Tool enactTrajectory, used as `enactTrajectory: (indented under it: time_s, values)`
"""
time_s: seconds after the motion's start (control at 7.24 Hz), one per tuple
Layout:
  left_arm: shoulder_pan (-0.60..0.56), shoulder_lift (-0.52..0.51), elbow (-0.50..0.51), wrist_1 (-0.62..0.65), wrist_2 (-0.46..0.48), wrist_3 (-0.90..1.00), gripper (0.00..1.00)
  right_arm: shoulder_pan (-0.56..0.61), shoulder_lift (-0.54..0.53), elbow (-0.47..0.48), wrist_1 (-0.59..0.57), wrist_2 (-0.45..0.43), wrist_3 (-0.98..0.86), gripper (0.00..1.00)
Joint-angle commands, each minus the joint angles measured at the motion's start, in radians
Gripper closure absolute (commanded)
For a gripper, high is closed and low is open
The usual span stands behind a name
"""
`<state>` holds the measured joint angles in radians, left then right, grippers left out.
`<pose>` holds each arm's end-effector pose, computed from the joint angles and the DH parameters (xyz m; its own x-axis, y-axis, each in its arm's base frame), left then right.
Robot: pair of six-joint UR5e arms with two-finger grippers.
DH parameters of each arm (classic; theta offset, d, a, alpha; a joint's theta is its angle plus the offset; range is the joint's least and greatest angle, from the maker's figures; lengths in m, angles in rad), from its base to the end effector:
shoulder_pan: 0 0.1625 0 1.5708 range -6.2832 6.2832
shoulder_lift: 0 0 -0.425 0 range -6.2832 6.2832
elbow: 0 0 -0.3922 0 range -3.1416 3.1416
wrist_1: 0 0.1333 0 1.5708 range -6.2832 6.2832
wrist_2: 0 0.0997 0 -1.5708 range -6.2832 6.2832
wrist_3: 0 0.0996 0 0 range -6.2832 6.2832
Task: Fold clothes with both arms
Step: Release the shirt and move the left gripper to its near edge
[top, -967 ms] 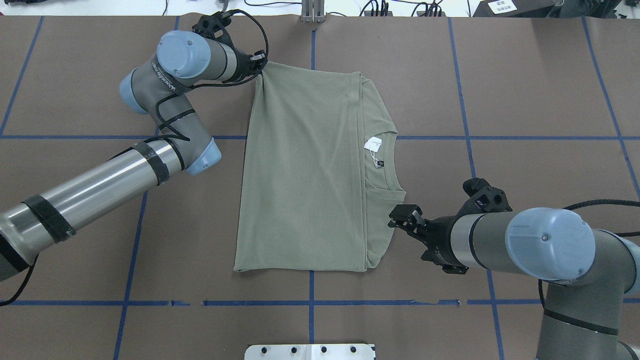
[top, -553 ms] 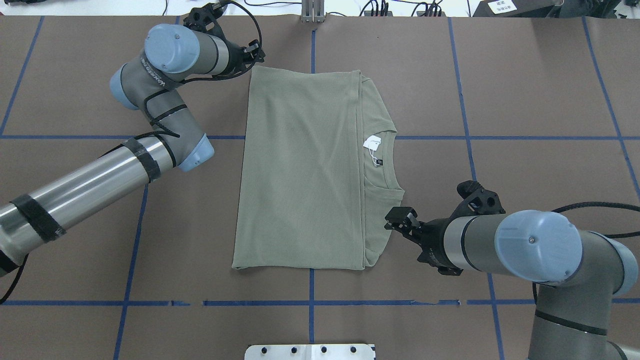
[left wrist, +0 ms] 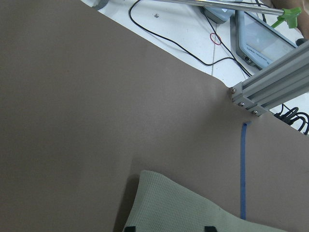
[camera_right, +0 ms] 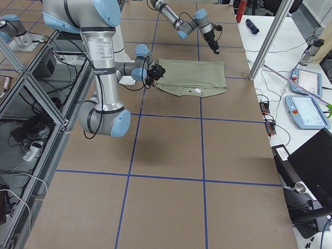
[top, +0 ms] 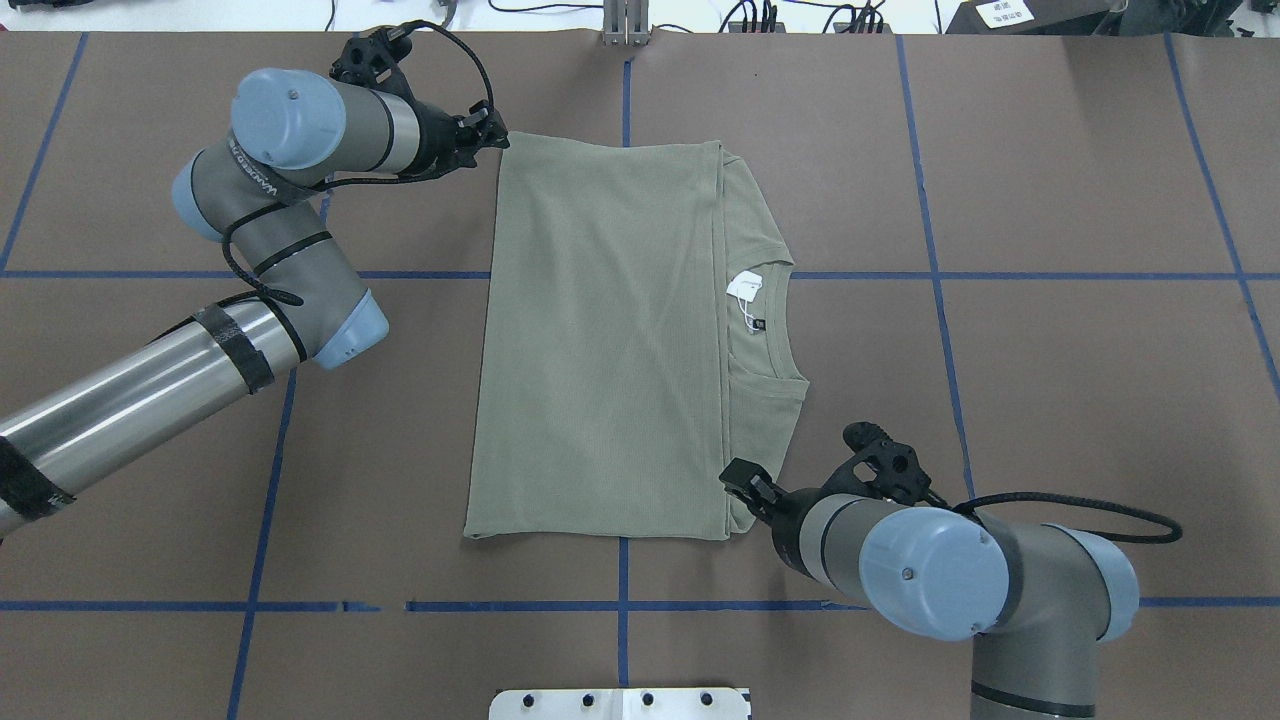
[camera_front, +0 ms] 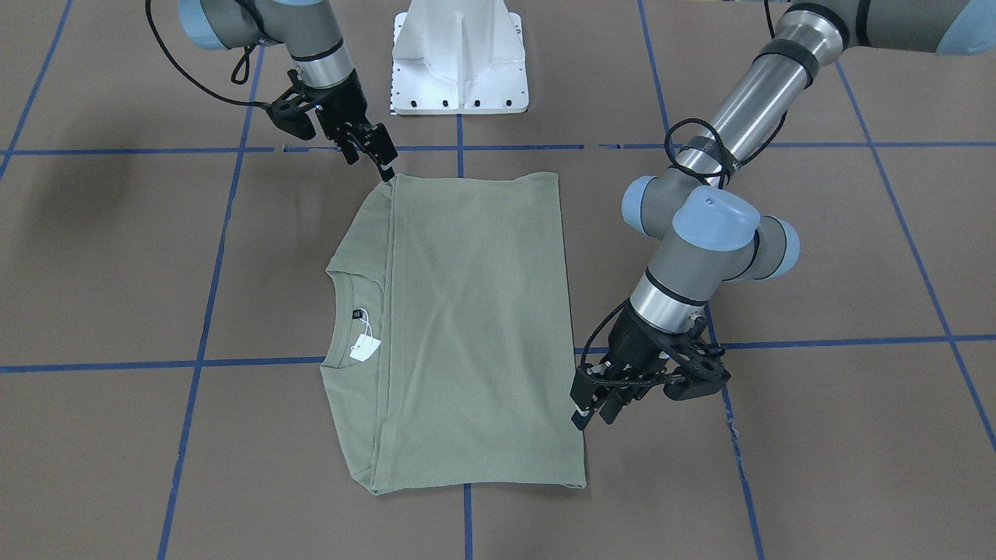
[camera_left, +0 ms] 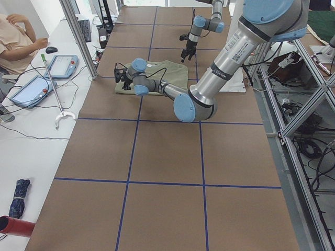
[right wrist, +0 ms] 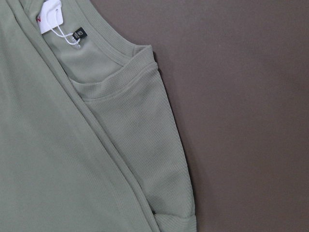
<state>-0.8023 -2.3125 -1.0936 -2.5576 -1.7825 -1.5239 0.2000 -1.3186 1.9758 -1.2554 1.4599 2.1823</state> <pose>0.4679 -0.6457 0.3093 0.2445 -0.1870 -0.9514 0.5534 0.8326 -0.0214 -0.5148 -0.2516 0.3078 0.2871 0.6404 0.7124 -0.5519 0.7184 -0.4234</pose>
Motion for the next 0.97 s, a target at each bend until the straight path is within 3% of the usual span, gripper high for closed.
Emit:
enactTrajectory:
  time_s: [0.0, 0.83]
  values:
    - [0.0, 0.004, -0.003, -0.003, -0.011, 0.005, 0.43, -0.022, 0.077, -0.066, -0.027, -0.036, 0.043, 0.0]
    - [0.0, 0.061, -0.074, -0.003, -0.046, 0.007, 0.43, 0.001, 0.095, -0.097, -0.062, -0.035, 0.056, 0.02]
